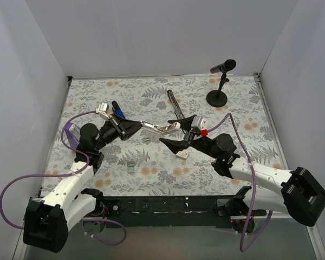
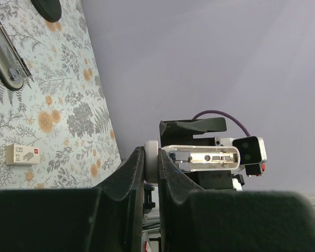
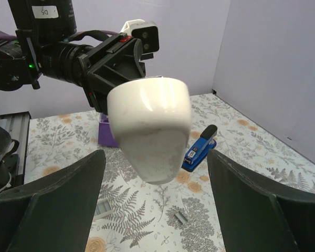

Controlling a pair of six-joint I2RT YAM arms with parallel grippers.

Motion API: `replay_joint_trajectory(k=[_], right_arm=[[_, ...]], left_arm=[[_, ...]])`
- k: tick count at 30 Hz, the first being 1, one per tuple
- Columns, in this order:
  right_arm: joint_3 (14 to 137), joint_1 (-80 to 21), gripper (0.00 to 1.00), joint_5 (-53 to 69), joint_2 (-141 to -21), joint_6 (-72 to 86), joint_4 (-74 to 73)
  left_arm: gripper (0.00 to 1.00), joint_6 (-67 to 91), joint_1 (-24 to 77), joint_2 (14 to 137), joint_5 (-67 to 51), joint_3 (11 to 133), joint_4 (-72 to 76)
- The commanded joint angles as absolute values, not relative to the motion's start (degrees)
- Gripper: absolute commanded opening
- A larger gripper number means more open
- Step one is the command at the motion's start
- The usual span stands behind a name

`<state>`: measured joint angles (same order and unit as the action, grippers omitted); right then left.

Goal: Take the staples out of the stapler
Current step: Unload the staple at the center of the board.

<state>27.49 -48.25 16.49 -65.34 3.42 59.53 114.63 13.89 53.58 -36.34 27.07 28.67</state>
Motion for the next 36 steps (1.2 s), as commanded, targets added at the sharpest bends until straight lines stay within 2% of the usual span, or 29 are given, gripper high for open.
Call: replay_joint_trajectory(k=[1,11,20,26,27,29,33,35,36], right_arm=[[28.21,-48.34,0.86,15.12,-65.13,-1.65,66.35],[29.62,-48.34,0.78,22.93,-68.55,-7.55,69.26],[29.09,-48.43,0.65,23.55,-71.45,-7.38,73.03],[29.62,-48.43,0.47,23.38,-71.98,-6.86,74.53],[29.62,-48.51,0.37,23.29,-71.98,-6.77,74.44],[29.53,-48.52,0.28,22.77,-71.98,-6.77,74.44],[28.66,-48.43,0.02,20.66,-71.37,-6.94,75.23],[28.83,-48.43,0.01,19.52,-70.67,-7.90,73.66],[28.83,-48.43,0.01,19.08,-69.62,-8.26,72.61]], left_arm=[[0.00,135.70,14.15,51.68,-38.76,28.74,29.44],[0.00,137.37,14.06,52.12,-39.99,28.30,30.94],[0.00,138.34,14.06,51.86,-39.99,27.42,31.46],[0.00,138.16,14.15,52.20,-39.55,26.72,31.73],[0.00,138.69,14.06,52.21,-39.55,26.37,32.08],[0.00,139.48,14.06,52.29,-39.46,25.49,33.56],[0.00,139.31,14.15,52.03,-39.29,24.52,35.24],[0.01,137.99,14.15,52.03,-39.02,24.52,34.72],[0.07,137.38,14.06,52.03,-38.85,24.61,34.37]])
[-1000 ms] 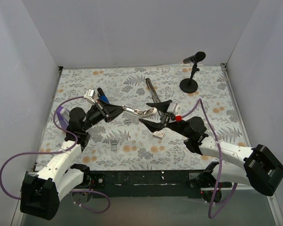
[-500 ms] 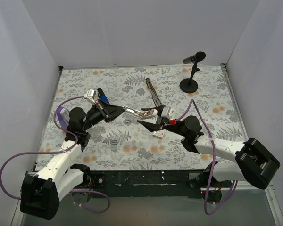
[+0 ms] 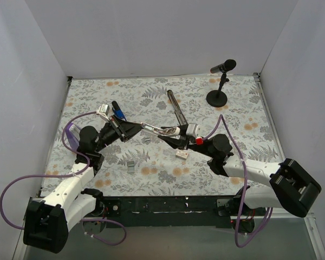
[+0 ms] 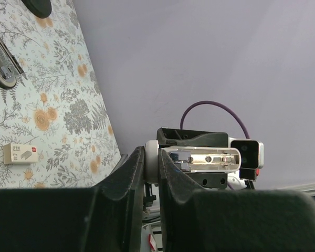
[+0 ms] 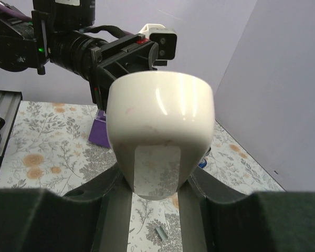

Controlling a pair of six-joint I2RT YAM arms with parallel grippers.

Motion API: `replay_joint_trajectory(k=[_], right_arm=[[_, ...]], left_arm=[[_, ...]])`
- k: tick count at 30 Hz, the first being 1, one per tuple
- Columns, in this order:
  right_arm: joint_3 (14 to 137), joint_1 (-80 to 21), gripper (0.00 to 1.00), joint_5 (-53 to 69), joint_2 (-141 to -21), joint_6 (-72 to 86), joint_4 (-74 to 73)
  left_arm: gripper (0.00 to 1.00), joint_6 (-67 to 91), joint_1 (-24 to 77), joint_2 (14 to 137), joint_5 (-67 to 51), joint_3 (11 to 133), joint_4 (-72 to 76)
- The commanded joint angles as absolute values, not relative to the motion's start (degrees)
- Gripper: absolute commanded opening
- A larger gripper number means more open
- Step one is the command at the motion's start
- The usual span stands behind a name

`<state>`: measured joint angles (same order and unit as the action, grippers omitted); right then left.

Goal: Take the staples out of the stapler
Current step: Unload the staple at the center of the board.

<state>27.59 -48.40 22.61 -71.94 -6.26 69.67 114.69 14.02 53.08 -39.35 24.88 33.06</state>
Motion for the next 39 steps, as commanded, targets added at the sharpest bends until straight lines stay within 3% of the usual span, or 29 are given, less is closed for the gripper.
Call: replay_joint_trajectory(k=[1,2,5,9,18,23,29,39], right_arm=[[28.92,-48.43,0.01,18.64,-69.00,-9.04,71.47],[29.35,-48.43,0.01,17.85,-67.60,-11.05,67.80],[29.62,-48.43,0.01,16.35,-64.44,-15.98,59.26],[30.84,-48.43,0.01,12.67,-61.53,-26.51,47.75],[34.54,-50.44,0.01,-3.41,-62.31,-40.68,32.63],[34.37,-53.52,0.01,-15.54,-67.84,-51.83,31.64],[36.38,-59.23,0.01,-24.68,-74.86,-60.36,30.85],[38.67,-68.19,0.01,-38.84,-88.15,-81.10,32.97]], left_arm=[[0.15,135.72,14.06,52.21,-38.76,24.96,32.71],[0.34,134.40,14.15,52.21,-38.67,25.74,31.74],[0.55,126.06,14.06,53.08,-37.97,29.60,22.70],[0.68,115.15,13.89,55.45,-35.95,34.87,13.37],[0.75,90.48,13.80,61.96,-27.26,49.03,-9.80],[0.77,86.40,10.91,63.02,-21.00,53.96,-17.31],[0.77,85.09,4.22,63.72,-26.63,52.74,-17.75],[0.78,76.57,3.08,57.49,-15.30,47.82,-19.69]])
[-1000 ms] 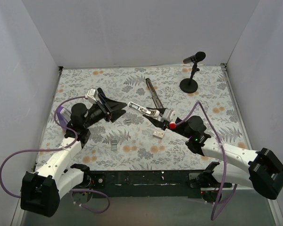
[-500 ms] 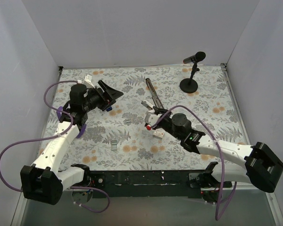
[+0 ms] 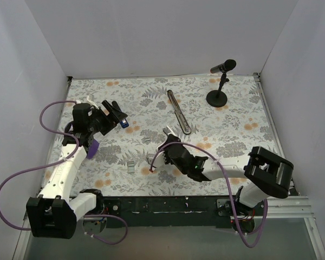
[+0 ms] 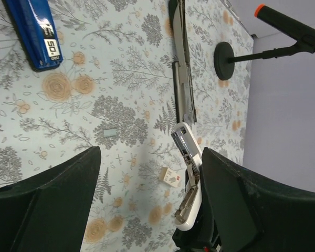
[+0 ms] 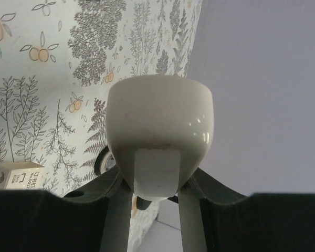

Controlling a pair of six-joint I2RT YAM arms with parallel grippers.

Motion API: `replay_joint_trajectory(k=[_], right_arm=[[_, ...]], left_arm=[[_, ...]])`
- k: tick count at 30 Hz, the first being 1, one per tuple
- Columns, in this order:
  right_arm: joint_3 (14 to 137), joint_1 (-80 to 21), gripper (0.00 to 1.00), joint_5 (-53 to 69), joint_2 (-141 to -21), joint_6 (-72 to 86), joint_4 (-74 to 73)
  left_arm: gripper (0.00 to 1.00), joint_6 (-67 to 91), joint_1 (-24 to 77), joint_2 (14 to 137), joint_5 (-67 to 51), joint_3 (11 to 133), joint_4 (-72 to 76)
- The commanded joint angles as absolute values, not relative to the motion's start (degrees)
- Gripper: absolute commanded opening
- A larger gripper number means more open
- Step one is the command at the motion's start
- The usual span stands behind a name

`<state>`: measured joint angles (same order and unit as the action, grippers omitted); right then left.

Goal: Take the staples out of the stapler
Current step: Unload the staple at the center of the board, then place the stapler at the center of the board.

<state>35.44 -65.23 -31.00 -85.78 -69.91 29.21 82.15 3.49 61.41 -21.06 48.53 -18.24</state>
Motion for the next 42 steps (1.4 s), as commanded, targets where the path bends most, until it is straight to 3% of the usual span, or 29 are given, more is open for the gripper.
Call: replay_joint_trajectory(k=[1,9,19,23,33,37,42], right_arm=[[39.19,-68.81,0.01,-39.98,-88.85,-85.04,32.00],[47.54,-71.72,0.01,-39.55,-92.20,-85.69,12.05],[43.60,-73.12,0.01,-34.37,-93.59,-92.02,12.66],[43.15,-73.48,0.01,-40.95,-96.68,-92.29,16.08],[44.39,-72.85,0.01,-40.42,-94.92,-91.76,13.09],[45.78,-72.07,0.01,-44.73,-95.71,-88.69,17.22],[55.36,-69.35,0.01,-42.28,-91.77,-75.09,9.15]], left_arm=[[0.78,75.94,2.99,57.05,-14.34,47.29,-19.69],[0.78,73.92,2.99,52.74,-11.78,44.12,-18.46],[0.78,74.18,3.08,52.03,-11.95,41.49,-17.23],[0.78,73.92,2.99,51.24,-11.87,40.52,-17.49],[0.79,73.92,2.99,49.92,-11.16,38.93,-16.87],[0.79,73.56,2.99,48.96,-10.64,38.67,-17.14],[0.79,73.65,2.99,49.04,-10.81,38.58,-16.96]])
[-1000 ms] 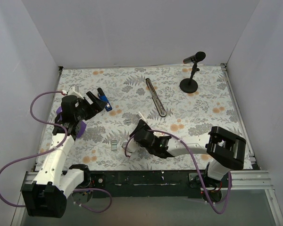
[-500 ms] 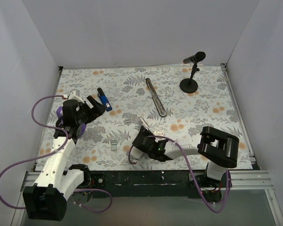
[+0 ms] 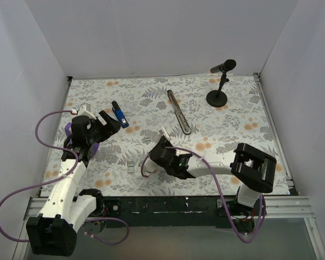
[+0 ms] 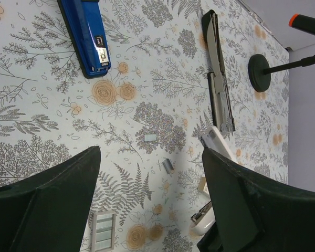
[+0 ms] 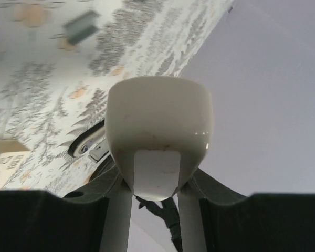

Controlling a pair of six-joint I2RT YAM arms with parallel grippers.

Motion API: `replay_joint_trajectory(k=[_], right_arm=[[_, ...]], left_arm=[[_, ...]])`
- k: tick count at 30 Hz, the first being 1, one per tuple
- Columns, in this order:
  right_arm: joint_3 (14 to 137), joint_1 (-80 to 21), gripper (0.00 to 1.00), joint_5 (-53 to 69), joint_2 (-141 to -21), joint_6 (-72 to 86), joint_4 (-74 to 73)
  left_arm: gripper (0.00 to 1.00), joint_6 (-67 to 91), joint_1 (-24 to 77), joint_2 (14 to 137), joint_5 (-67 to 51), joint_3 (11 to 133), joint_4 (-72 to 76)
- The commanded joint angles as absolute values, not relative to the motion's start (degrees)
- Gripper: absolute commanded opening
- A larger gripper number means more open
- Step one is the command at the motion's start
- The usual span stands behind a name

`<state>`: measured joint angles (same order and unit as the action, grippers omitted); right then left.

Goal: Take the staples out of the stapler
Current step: Place the stapler at the center of the board.

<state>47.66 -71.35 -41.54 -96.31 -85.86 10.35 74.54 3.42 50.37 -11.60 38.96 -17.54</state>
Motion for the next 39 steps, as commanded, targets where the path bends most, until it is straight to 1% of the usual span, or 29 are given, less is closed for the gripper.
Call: replay_joint_trajectory(k=[1,3,4,5,7,8,10,11,13,14,16,18,20,25,29,33,36,37,39], right_arm=[[56.15,-68.65,0.01,-40.80,-90.02,-72.36,8.10],[58.00,-65.67,0.01,-39.03,-88.25,-66.65,5.03],[58.18,-64.26,0.01,-36.33,-86.33,-59.23,4.66],[58.01,-61.03,0.01,-34.73,-85.26,-55.58,4.66],[56.70,-57.59,0.01,-29.91,-82.55,-44.71,5.79],[55.65,-54.26,0.01,-29.36,-81.83,-41.34,7.02],[52.67,-50.82,0.01,-28.48,-80.25,-36.67,10.52],[51.78,-46.62,0.01,-27.08,-79.72,-31.78,11.33],[49.59,-41.77,0.01,-21.48,-78.93,-27.01,13.52],[48.96,-37.75,0.01,-20.66,-78.93,-23.50,14.67],[47.47,-34.21,0.01,-19.08,-79.62,-20.84,17.48],[45.62,-29.63,0.01,-17.06,-80.59,-17.34,22.92],[44.65,-25.51,0.01,-12.32,-82.96,-14.78,28.27],[46.84,-21.45,0.01,-5.99,-90.68,-10.38,34.80],[49.13,-19.17,0.02,-4.39,-96.14,-6.77,37.18],[47.99,-18.72,0.05,-3.35,-100.01,-3.52,44.97],[46.76,-18.72,0.12,-1.67,-101.34,-1.59,51.14],[46.67,-18.72,0.18,-1.67,-102.03,-1.50,51.76],[46.76,-18.72,0.25,-2.28,-102.39,-1.23,52.12]], left_arm=[[0.79,73.65,2.99,49.04,-10.90,38.58,-17.14],[0.79,73.65,2.99,48.96,-10.90,38.50,-17.14],[0.79,73.65,2.99,48.61,-10.90,38.41,-17.14],[0.79,73.65,2.99,48.52,-10.90,38.41,-16.96],[0.79,73.65,2.99,48.43,-11.16,38.32,-16.96],[0.79,73.65,2.99,48.51,-11.34,38.23,-16.88],[0.79,73.56,2.99,48.69,-11.51,38.06,-16.87],[0.79,73.56,2.99,49.13,-11.77,38.06,-16.79],[0.79,73.65,2.99,49.22,-12.04,37.97,-16.79],[0.79,73.74,2.99,49.31,-12.22,37.88,-16.70],[0.79,73.91,2.99,49.22,-12.48,37.71,-16.44],[0.79,74.18,2.99,49.31,-12.39,37.36,-16.26],[0.79,74.35,2.99,49.39,-12.30,37.18,-16.08],[0.79,74.27,2.99,49.57,-11.95,37.09,-16.17],[0.79,74.27,2.99,49.92,-11.43,37.18,-16.26],[0.79,74.44,2.99,50.36,-11.34,37.35,-16.00],[0.79,74.36,2.99,51.06,-11.51,37.35,-16.00],[0.79,74.27,2.99,51.24,-11.43,37.44,-16.00],[0.79,74.35,2.99,51.68,-11.69,37.44,-16.00]])
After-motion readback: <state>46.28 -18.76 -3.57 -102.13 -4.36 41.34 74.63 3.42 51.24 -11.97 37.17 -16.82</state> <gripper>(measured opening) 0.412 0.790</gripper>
